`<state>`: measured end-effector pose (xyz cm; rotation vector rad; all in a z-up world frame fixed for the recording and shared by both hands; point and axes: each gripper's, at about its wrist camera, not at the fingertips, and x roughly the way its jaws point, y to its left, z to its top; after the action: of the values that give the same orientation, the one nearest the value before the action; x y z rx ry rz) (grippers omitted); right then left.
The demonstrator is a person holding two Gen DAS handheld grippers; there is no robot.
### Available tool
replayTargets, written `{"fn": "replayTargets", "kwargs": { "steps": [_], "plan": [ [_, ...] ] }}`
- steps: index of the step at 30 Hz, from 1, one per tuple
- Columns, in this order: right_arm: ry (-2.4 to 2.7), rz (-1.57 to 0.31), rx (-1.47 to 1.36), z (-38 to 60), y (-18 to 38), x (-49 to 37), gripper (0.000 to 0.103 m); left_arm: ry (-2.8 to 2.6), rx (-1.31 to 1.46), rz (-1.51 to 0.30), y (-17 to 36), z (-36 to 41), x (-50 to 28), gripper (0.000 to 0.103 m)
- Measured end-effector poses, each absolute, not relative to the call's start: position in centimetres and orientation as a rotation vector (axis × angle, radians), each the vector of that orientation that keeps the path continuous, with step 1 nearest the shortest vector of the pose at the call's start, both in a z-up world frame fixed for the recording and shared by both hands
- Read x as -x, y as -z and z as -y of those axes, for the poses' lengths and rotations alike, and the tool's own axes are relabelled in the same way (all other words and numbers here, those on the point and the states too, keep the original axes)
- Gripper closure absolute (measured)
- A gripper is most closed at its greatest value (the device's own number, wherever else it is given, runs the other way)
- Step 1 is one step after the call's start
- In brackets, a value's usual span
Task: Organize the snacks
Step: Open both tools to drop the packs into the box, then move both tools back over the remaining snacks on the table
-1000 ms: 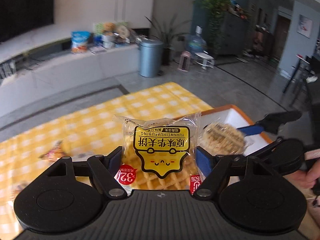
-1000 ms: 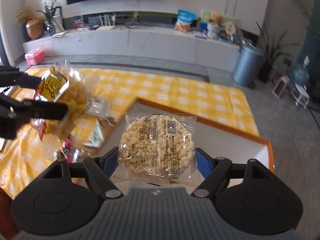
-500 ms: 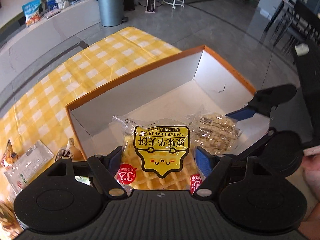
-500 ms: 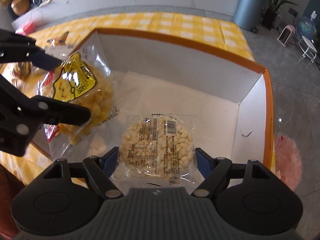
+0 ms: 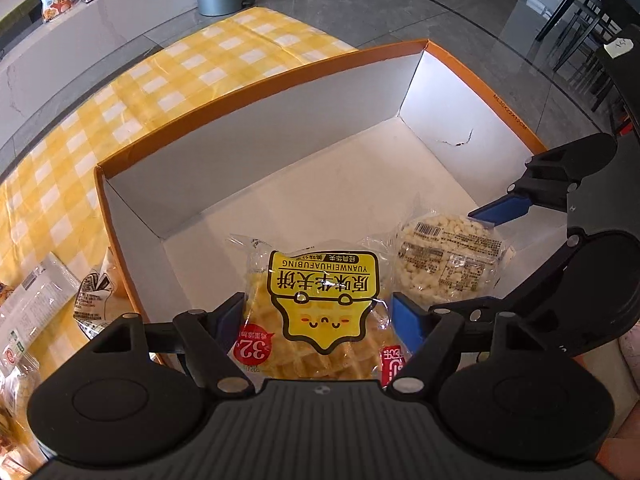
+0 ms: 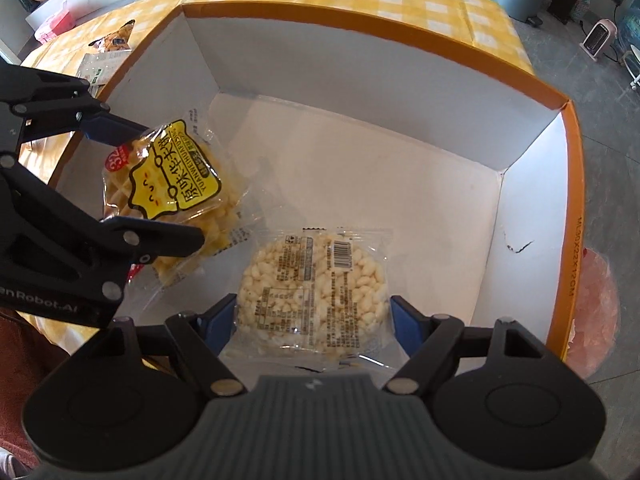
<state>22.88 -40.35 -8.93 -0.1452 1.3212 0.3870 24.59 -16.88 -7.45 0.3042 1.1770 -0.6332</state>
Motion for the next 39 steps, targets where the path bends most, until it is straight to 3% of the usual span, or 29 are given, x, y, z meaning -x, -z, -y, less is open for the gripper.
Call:
{"fn": "replayTargets", "kwargs": {
  "steps": [8,16,26,32,39],
  "plan": [
    [-0.363,-1.341,0.154,39.5,8.9,-23.1,0.024,0.635,-0.257,-1.167,7.1,16.3,-24.5,0.012],
    [-0.326,-1.313,0.201,39.1,8.1,-22.7,0.017,0.655,-0.185,-1.131,5.9,15.6,-24.1,0.002],
    [-0.309,-1.252,0.243,38.7,6.2,-21.3,0.016,0.638,-0.14,-1.006,2.6,14.4,-22.1,0.001],
    [-0.266,-1.115,0.283,38.4,3.8,-19.2,0.016,0.597,-0.131,-0.878,0.1,12.9,-19.4,0.002],
    [-0.273,-0.827,0.217,37.1,0.4,-15.4,0.017,0.517,-0.084,-0.744,-1.7,9.4,-16.2,0.005]
  ]
}}
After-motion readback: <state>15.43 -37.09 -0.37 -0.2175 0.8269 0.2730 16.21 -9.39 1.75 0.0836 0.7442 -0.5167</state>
